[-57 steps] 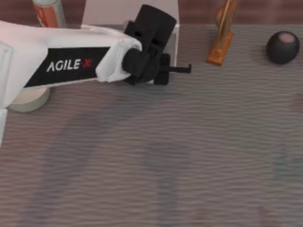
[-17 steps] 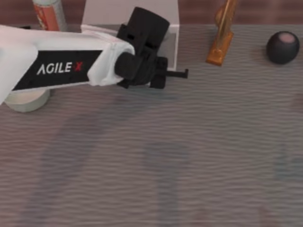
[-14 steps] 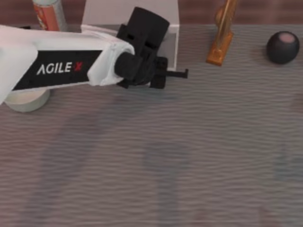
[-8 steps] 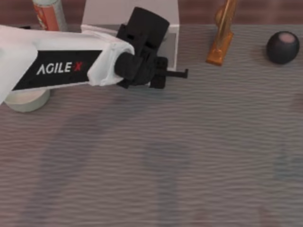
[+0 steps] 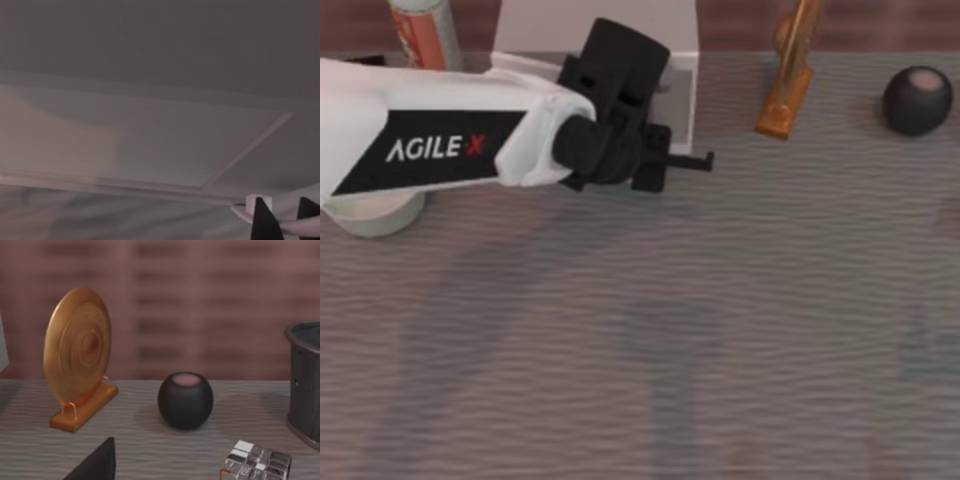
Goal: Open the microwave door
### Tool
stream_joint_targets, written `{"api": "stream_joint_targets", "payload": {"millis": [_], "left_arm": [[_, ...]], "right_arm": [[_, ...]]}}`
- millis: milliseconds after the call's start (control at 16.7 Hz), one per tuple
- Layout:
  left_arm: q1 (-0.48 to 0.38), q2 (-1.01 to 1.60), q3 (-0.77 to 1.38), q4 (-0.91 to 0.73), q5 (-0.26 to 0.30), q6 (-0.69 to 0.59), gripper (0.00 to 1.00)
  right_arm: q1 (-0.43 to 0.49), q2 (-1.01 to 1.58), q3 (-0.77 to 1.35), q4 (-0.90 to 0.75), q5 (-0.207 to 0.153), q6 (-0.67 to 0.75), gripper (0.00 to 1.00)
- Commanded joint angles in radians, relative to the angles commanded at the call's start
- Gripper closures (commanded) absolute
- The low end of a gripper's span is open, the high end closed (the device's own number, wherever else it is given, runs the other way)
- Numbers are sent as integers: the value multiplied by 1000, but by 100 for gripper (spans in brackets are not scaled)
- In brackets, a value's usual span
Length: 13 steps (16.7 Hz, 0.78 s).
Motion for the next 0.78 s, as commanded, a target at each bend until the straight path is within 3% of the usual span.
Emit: {"api": "stream_joint_targets", "payload": {"millis": [780], "left_arm": [[6, -9, -21, 7, 11, 19, 100]], "right_arm": [[0, 0, 0, 0, 0, 0, 0]]}}
